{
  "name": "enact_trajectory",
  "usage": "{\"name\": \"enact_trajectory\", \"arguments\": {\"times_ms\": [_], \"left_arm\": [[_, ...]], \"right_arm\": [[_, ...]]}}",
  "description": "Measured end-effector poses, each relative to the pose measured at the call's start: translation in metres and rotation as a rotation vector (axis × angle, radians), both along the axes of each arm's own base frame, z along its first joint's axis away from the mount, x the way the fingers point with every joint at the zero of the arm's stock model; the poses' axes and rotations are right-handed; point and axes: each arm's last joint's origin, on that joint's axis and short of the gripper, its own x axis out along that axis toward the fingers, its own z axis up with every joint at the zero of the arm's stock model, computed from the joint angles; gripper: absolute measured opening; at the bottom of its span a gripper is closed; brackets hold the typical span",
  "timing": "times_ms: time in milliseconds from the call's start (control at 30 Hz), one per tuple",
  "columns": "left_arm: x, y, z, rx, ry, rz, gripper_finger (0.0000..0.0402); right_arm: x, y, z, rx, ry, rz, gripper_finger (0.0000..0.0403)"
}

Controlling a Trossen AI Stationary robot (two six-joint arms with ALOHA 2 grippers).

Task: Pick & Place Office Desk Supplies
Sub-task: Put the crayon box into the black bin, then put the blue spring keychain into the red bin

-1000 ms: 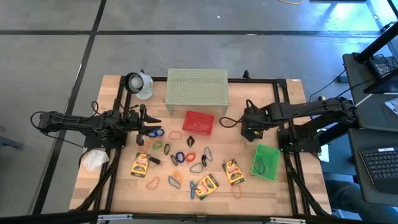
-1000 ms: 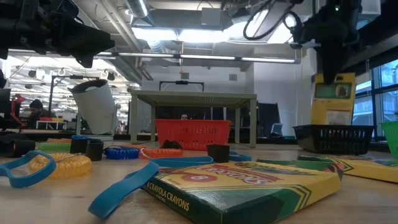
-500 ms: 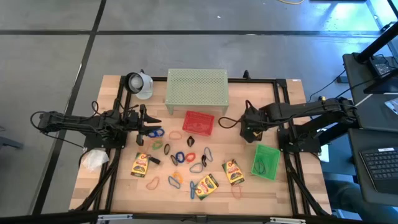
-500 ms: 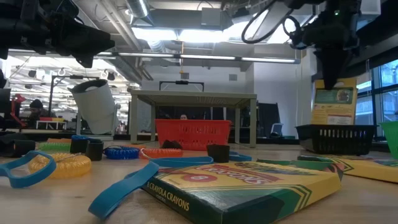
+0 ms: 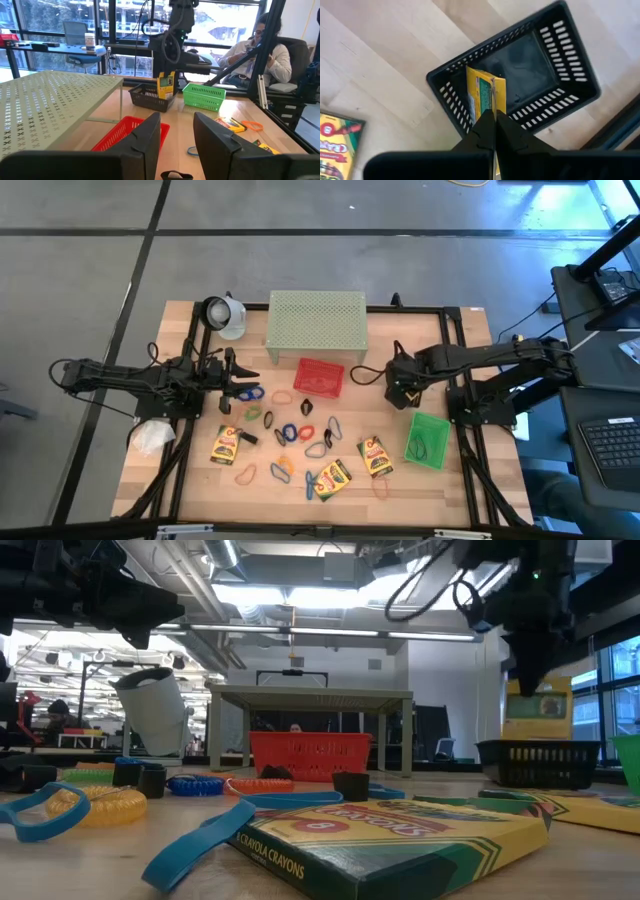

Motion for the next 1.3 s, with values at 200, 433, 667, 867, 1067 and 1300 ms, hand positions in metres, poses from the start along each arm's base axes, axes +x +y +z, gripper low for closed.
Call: {"name": "enact_trajectory", "arguments": {"times_ms": [200,433,667,867,1067,1300], "left_arm": [[0.000,0.000,0.000,0.000,0.000,0.000,0.0112],[0.000,0.000,0.000,0.000,0.000,0.001,0.0112],[0.000,0.000,0.000,0.000,0.000,0.001,0.0112],[0.000,0.000,0.000,0.000,-0.001,0.000,0.0112],[0.000,0.000,0.000,0.008,-0.001,0.001,0.0112],[0.000,0.000,0.000,0.010,-0.001,0.001,0.0112]], "right_arm": [[-0.004,-0.002,-0.013,-0.004,0.022,-0.004,0.0000],[-0.005,-0.012,-0.016,-0.024,0.035,-0.013,0.0001],[0.001,-0.022,-0.016,-0.029,-0.008,-0.007,0.0017],[0.004,-0.029,-0.033,-0.003,0.058,-0.029,0.0020],[0.001,-0.033,-0.065,0.037,0.140,-0.047,0.0033],[0.004,-0.033,-0.070,0.032,0.100,-0.035,0.0068]]}}
